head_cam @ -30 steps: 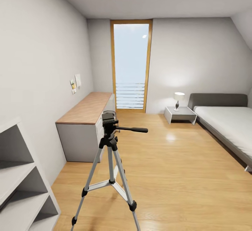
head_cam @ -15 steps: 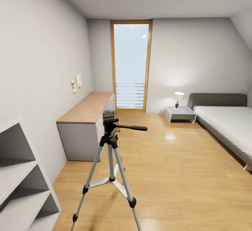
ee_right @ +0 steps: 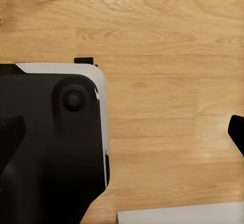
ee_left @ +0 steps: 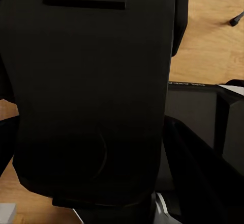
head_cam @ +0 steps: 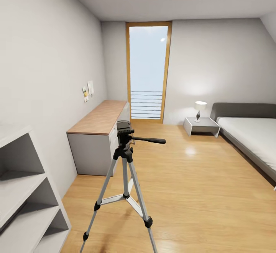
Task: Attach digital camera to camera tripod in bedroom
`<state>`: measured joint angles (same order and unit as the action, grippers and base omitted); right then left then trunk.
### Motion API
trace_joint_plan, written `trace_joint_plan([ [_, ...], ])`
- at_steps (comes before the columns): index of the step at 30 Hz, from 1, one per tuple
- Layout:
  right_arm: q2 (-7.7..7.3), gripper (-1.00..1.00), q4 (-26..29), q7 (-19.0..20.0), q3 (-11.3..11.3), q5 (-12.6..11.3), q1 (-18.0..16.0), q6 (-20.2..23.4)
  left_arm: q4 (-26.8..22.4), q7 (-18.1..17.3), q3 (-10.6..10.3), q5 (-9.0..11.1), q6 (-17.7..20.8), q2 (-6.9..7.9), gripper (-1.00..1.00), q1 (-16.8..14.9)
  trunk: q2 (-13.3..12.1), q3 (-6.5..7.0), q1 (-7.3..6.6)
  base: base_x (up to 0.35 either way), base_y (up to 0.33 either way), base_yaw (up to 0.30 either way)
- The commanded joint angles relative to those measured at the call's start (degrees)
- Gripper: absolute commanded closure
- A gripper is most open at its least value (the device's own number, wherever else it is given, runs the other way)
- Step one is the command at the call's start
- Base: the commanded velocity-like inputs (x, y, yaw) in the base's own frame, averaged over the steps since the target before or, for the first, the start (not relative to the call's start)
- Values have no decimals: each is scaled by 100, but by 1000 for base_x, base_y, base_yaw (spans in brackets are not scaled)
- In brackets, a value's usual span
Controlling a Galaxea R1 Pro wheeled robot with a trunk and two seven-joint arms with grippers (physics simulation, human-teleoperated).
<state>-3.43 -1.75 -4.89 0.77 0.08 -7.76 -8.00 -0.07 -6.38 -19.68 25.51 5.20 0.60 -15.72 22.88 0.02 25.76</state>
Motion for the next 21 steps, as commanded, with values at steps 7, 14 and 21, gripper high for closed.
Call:
trace_joint_plan([
  [7,9,-100,-19,35,3,-6,-6,-27,-1,-22,-44,51,25,2,100,-1,4,-2,2,0,0,7],
  [14,-12,-100,-19,40,-3,9,-6,-32,-1,-21,-44,51,25,2,100,-1,4,-22,2,0,0,0],
  [21,-26,-100,-19,40,-15,19,-6,-35,-1,-22,-44,55,23,2,100,-1,4,-81,2,0,0,0],
])
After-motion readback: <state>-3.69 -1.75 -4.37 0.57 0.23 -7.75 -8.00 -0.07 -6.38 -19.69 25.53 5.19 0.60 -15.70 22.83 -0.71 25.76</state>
